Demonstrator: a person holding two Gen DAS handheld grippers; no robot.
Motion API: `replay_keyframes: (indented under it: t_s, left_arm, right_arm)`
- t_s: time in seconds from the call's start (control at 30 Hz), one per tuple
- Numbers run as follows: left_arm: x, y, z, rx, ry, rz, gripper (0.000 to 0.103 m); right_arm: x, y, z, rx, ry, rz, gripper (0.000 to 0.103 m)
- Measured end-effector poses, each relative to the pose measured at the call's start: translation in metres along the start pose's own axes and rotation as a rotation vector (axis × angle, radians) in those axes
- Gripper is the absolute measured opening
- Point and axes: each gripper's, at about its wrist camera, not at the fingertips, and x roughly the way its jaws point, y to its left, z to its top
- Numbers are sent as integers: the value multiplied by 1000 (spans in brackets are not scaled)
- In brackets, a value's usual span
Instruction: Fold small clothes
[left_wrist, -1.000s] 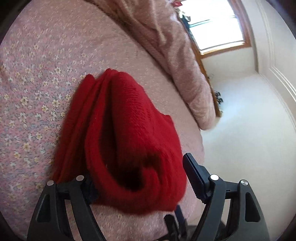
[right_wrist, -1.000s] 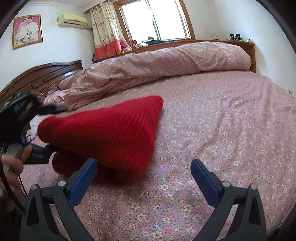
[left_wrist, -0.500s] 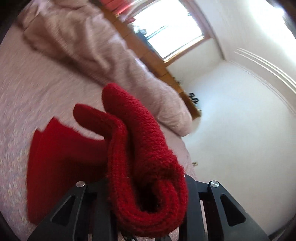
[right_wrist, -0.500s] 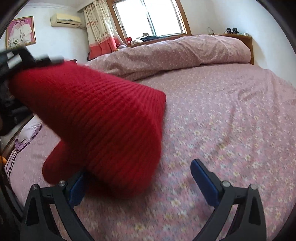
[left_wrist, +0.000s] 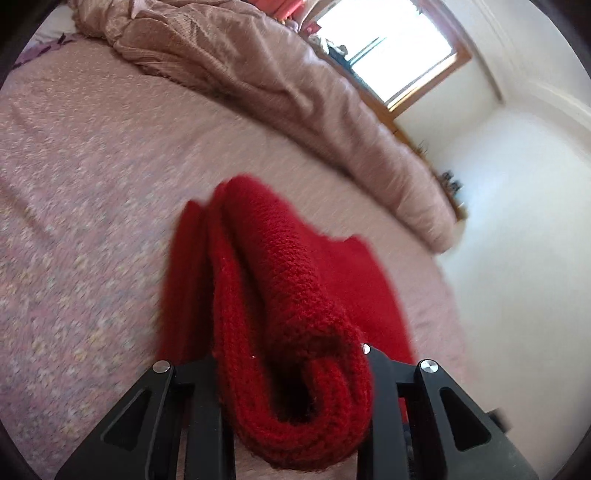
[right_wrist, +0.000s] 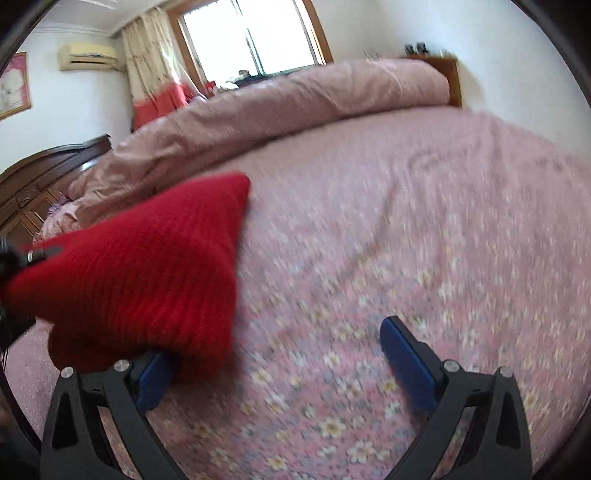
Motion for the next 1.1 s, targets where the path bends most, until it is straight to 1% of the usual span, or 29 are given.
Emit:
replay_keyframes:
  t_s: [0.17, 0.27, 0.37, 0.43, 0.5, 0.53, 0.57, 0.6, 0.63, 0.7, 0.77, 0.83, 0.87, 0.9, 0.93, 1.0, 1.03, 1.07, 1.1]
  left_arm:
    - [-7, 3, -9, 22, -1, -6, 18]
    - [-20, 1, -14, 57, -34, 7, 18]
    - [-24, -1, -14, 78, -66, 21, 18]
    - [-18, -2, -10, 111, -57, 48, 19]
    - [-10, 5, -7, 85, -42, 59, 21]
    - [-9, 9, -5, 64, -43, 59, 21]
    - [-9, 15, -2, 29, -39, 49, 23]
    - [-8, 18, 1, 5, -31, 39, 27]
    - [-10, 23, 1, -34, -15, 21, 29]
    - [-13, 26, 2, -65, 6, 3, 31]
    - [-20, 23, -1, -48, 27, 13, 32]
    - [-33, 17, -5, -24, 23, 18, 32]
    - [-40, 15, -6, -18, 14, 20, 32]
    - [-48, 13, -8, -15, 1, 25, 32]
    - [-57, 11, -10, -7, -20, 32, 32]
    - [-77, 9, -12, 10, -81, 43, 33]
    - [-86, 8, -12, 16, -119, 56, 33]
    - [-91, 5, -10, 26, -152, 68, 33]
    - [-94, 1, -7, 40, -181, 75, 33]
  right_arm:
    - [-2, 2, -6, -60, 23, -40, 102]
    - [-12, 4, -11, -88, 27, -56, 102]
    - [-19, 9, -15, -113, 29, -77, 102]
    - [-23, 11, -20, -128, 28, -96, 102]
    - [-27, 11, -21, -133, 34, -119, 102]
    - [-26, 9, -22, -129, 43, -139, 102]
    - [-26, 6, -22, -122, 57, -189, 101]
    - [-25, -3, -22, -102, 74, -244, 98]
    - [-25, -9, -21, -80, 80, -257, 96]
    - [-30, -26, -15, -4, 64, -233, 94]
    - [-33, -33, -7, 43, 51, -207, 94]
    - [-34, -36, -2, 68, 37, -182, 93]
    - [-34, -36, 1, 82, 32, -159, 89]
    - [-35, -36, 4, 91, 28, -132, 77]
    - [-35, -33, 8, 93, 26, -101, 69]
    - [-34, -24, 18, 73, 29, -48, 38]
    - [-33, -18, 22, 63, 27, -22, 32]
    - [-35, -11, 28, 48, 16, 21, 25]
    - [-38, -3, 34, 32, -2, 74, 24]
